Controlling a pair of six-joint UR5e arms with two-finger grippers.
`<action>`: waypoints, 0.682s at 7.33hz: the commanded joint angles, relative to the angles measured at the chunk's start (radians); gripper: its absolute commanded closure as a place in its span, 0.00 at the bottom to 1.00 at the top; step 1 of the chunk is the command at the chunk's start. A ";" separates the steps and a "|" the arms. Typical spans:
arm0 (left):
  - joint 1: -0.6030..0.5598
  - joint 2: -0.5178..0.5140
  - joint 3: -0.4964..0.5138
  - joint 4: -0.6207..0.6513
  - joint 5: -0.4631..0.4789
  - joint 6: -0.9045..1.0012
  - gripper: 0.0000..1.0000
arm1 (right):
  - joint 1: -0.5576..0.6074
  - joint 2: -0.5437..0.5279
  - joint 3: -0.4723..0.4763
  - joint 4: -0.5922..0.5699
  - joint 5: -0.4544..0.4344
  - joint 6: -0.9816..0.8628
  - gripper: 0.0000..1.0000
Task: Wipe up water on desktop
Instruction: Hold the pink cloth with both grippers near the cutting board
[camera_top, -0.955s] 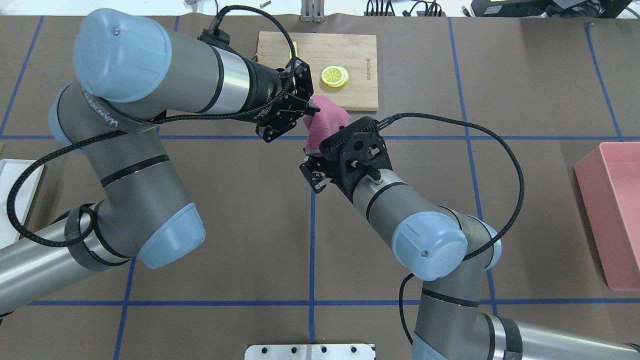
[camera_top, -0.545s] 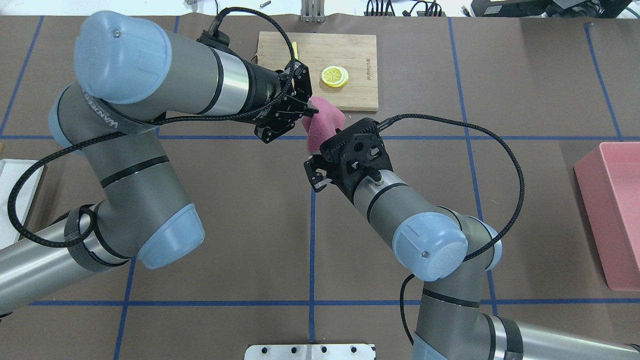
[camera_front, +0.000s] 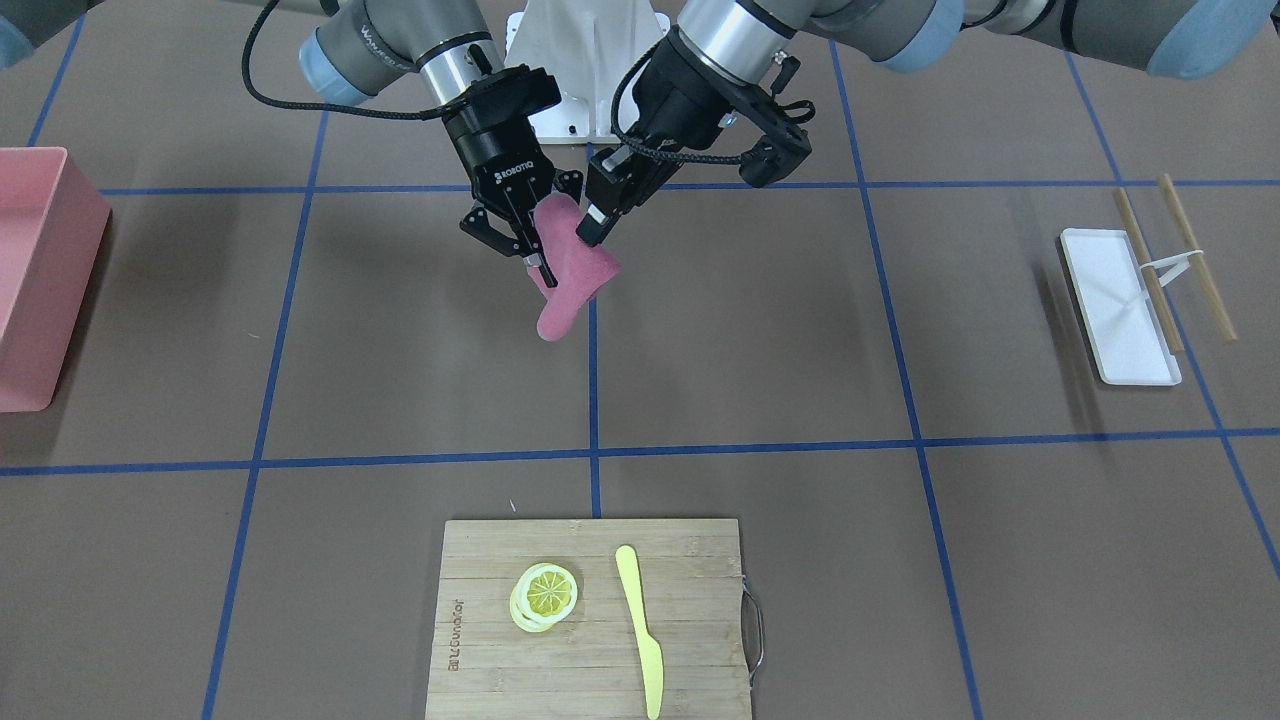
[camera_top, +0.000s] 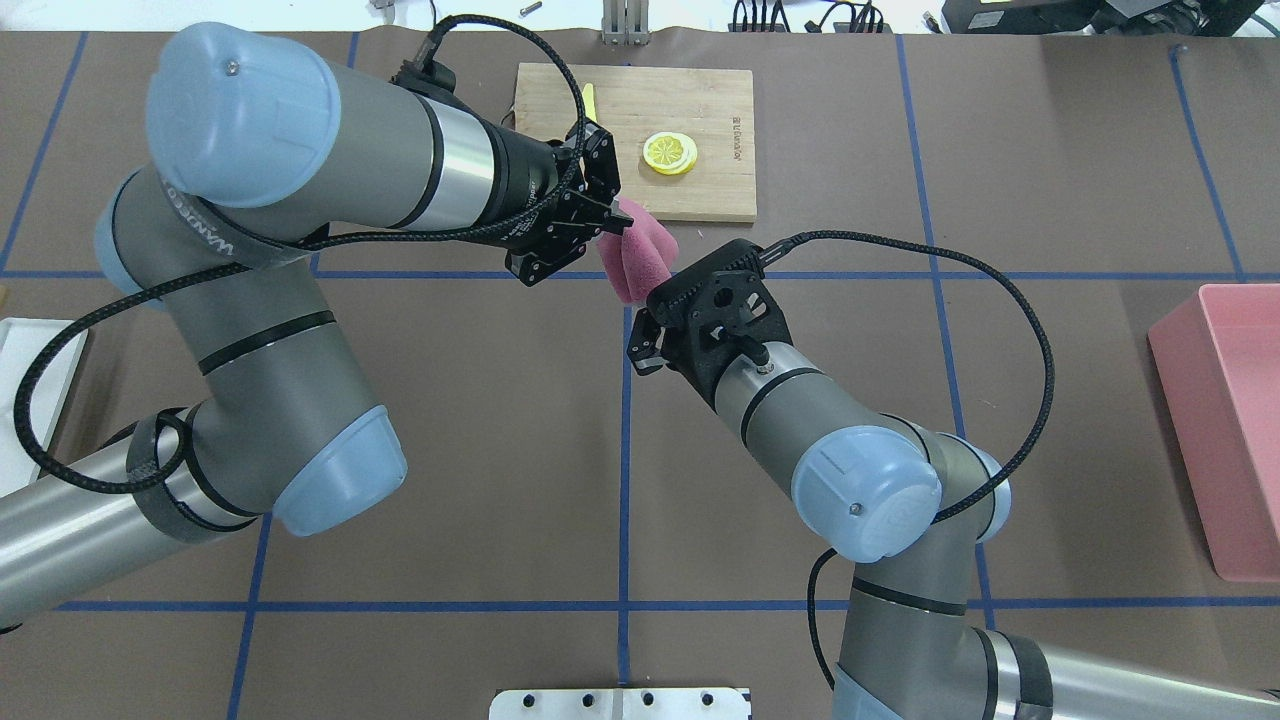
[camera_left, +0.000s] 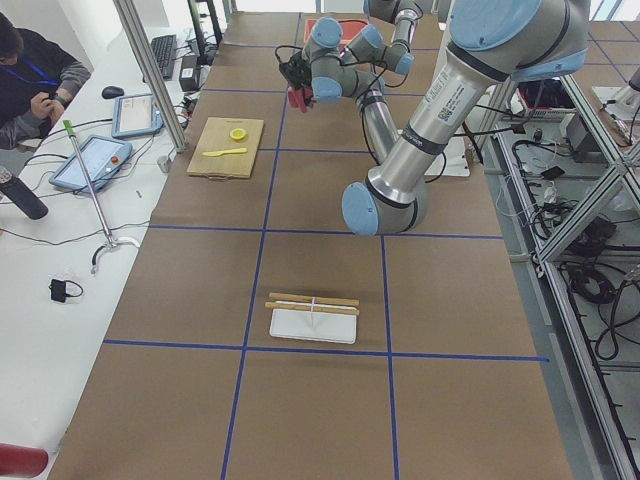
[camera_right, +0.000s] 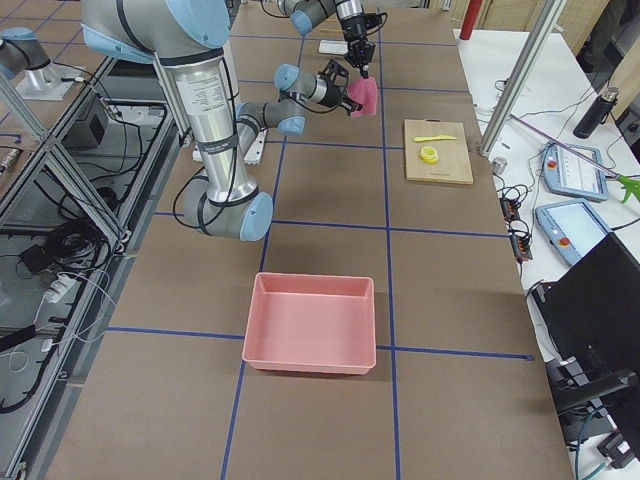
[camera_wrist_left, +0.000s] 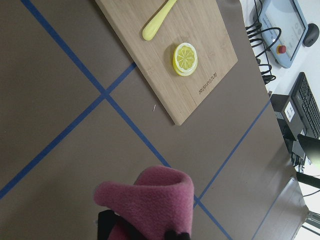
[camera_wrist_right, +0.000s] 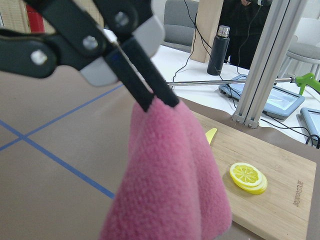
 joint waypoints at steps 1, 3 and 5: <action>0.000 0.001 0.000 0.000 0.003 0.001 1.00 | 0.002 -0.011 0.002 -0.001 0.005 0.001 1.00; -0.007 0.003 0.000 0.000 0.005 0.025 0.92 | 0.002 -0.022 0.008 -0.002 0.006 0.003 1.00; -0.023 0.018 0.005 0.000 0.005 0.143 0.01 | 0.005 -0.024 0.025 -0.005 0.009 0.006 1.00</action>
